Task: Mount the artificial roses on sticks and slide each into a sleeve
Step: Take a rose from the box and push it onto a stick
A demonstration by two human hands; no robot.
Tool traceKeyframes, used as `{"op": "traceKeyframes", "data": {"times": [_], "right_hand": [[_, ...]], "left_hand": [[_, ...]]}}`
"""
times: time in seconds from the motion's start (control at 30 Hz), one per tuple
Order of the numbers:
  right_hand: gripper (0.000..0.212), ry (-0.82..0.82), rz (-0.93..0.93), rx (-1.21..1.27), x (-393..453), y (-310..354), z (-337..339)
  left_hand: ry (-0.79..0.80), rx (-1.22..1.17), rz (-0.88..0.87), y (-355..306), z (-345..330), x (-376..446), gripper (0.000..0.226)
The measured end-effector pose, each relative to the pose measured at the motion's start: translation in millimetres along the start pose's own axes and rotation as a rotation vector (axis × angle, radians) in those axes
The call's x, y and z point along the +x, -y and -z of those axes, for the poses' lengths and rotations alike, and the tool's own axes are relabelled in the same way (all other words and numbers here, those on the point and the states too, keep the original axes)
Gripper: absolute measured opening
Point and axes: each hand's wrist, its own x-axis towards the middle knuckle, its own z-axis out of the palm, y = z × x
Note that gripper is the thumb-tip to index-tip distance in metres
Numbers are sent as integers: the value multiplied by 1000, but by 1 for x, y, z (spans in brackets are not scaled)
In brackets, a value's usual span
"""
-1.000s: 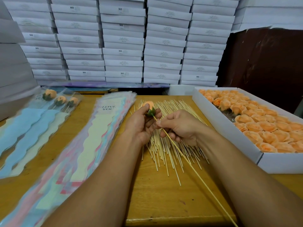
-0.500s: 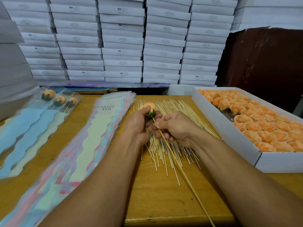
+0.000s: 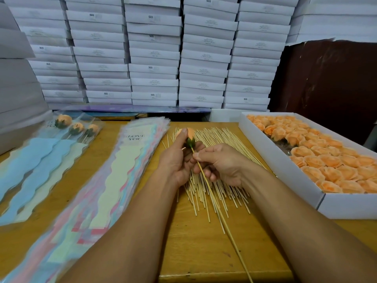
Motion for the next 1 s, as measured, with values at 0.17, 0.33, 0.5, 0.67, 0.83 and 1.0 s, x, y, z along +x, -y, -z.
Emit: {"op": "traceKeyframes", "data": {"times": [0.17,0.33,0.5,0.67,0.83,1.0], "right_hand": [[18,6,12,18,1,0,0],[20,-31,38,74,5,-1,1],[22,-80,64,102,9,-3,4],[21,-108,67,107,10,-3,8],[19,-111,59,92,11,-3,12],[19,-69,61,39,13,-5,11]], "left_hand": [[-20,23,-19,1,-2,2,56],[-209,240,-156,6,-6,2,44],[-415,806,-312,-4,-15,0,14],[-366,1265,-352,-27,-27,5,21],[-417,1634,-437,-62,12,28,34],[-361,1933,-340,-87,55,48,42]]}}
